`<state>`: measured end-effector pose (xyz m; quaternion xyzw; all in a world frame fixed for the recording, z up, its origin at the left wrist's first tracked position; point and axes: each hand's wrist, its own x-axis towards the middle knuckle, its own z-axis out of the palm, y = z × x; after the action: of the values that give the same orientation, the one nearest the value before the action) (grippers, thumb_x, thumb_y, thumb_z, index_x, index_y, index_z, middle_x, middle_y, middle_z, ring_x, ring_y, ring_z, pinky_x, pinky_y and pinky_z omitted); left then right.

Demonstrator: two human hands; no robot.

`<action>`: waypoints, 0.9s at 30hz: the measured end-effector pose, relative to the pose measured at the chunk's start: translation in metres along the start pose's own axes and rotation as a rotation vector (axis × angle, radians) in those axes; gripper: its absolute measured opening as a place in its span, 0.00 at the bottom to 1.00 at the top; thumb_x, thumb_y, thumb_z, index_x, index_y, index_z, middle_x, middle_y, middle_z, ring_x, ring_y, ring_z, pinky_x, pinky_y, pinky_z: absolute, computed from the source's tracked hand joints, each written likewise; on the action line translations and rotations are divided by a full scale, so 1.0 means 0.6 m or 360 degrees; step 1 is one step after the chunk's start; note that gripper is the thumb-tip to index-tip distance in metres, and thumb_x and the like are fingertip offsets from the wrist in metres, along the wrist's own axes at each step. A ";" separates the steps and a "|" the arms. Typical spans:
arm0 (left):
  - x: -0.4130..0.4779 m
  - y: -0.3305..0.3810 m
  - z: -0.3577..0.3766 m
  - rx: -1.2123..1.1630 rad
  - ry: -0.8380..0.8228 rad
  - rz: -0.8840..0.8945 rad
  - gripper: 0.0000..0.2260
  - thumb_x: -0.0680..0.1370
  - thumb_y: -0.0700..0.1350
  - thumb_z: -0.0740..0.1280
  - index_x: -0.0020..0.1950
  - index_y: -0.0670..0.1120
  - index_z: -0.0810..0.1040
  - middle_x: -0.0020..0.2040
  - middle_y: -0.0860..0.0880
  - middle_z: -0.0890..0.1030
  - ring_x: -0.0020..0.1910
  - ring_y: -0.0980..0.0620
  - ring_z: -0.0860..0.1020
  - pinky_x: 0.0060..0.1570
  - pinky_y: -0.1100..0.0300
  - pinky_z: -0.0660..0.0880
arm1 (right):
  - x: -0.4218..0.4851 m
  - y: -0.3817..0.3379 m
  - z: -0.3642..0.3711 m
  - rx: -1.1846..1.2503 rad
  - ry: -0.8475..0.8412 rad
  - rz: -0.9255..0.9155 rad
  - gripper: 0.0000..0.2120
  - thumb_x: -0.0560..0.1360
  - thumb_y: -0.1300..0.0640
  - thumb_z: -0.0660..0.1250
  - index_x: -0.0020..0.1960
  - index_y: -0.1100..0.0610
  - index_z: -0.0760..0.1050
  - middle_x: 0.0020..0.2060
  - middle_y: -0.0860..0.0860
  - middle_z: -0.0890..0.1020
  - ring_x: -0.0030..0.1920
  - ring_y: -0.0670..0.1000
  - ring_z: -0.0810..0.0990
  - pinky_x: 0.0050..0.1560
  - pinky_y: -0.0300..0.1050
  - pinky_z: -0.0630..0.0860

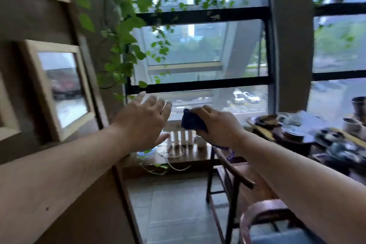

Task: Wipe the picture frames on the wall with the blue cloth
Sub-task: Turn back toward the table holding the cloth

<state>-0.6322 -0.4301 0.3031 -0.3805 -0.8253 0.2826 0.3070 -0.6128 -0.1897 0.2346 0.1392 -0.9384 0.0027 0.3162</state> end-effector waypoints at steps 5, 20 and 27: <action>0.037 0.134 -0.046 -0.0198 0.0165 0.0227 0.36 0.73 0.64 0.60 0.69 0.37 0.70 0.63 0.37 0.77 0.60 0.38 0.76 0.60 0.42 0.72 | -0.166 0.069 -0.059 -0.0162 -0.0123 0.0250 0.25 0.72 0.45 0.67 0.66 0.50 0.66 0.55 0.52 0.79 0.39 0.61 0.81 0.31 0.46 0.71; 0.081 0.627 -0.320 -0.0820 0.0508 0.0886 0.37 0.72 0.66 0.53 0.69 0.38 0.70 0.65 0.39 0.76 0.63 0.39 0.74 0.62 0.46 0.72 | -0.766 0.120 -0.315 -0.0402 -0.0262 0.0993 0.25 0.70 0.45 0.67 0.65 0.51 0.69 0.55 0.52 0.80 0.46 0.59 0.82 0.40 0.52 0.79; 0.053 0.873 -0.448 -0.0958 0.0553 0.1269 0.37 0.73 0.65 0.53 0.71 0.39 0.68 0.67 0.42 0.75 0.66 0.42 0.72 0.65 0.46 0.70 | -1.051 0.102 -0.414 -0.0484 -0.0301 0.1418 0.25 0.70 0.46 0.67 0.66 0.51 0.70 0.55 0.52 0.79 0.45 0.59 0.82 0.38 0.53 0.79</action>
<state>-0.2168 -0.0538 0.1209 -0.7774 -0.5981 0.0608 0.1851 -0.0018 0.0560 0.0638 -0.3247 -0.9211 -0.0121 0.2144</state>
